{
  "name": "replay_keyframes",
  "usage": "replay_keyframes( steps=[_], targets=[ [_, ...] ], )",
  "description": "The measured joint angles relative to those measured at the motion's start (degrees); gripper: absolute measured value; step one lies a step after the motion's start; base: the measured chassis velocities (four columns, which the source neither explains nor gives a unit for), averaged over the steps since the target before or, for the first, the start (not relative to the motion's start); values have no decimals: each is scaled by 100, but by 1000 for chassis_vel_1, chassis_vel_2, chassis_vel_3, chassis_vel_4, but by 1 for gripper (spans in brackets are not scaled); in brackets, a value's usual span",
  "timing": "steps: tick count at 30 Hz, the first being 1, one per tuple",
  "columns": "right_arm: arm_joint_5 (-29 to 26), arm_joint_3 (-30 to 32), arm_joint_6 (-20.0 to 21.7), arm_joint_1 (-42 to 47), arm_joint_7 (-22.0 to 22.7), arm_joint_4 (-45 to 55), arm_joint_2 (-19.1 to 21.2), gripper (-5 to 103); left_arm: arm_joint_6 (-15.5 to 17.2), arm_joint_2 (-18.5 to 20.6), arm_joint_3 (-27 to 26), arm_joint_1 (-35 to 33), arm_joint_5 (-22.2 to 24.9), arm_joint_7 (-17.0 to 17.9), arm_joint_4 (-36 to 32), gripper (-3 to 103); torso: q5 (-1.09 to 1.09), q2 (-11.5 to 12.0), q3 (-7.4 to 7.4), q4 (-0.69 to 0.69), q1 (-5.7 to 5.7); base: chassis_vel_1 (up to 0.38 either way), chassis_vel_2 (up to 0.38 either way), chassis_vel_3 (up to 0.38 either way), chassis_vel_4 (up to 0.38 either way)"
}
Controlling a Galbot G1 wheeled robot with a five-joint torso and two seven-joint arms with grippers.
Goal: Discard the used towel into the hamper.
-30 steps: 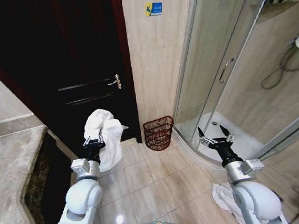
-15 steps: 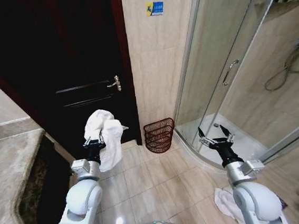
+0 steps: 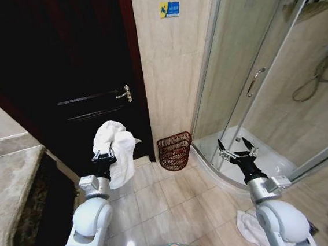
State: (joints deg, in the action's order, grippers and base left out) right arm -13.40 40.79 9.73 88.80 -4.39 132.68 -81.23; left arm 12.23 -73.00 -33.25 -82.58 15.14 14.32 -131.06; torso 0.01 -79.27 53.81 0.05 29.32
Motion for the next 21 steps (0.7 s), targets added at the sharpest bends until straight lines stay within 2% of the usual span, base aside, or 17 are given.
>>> replay_keyframes(
  steps=[21],
  targets=[
    [-31,20,-7,-10,6,-15,-2,100,0,19,-19,-14,1,-6,-43,11,-1,0,0,0,0,-83,87,94,-90]
  ],
)
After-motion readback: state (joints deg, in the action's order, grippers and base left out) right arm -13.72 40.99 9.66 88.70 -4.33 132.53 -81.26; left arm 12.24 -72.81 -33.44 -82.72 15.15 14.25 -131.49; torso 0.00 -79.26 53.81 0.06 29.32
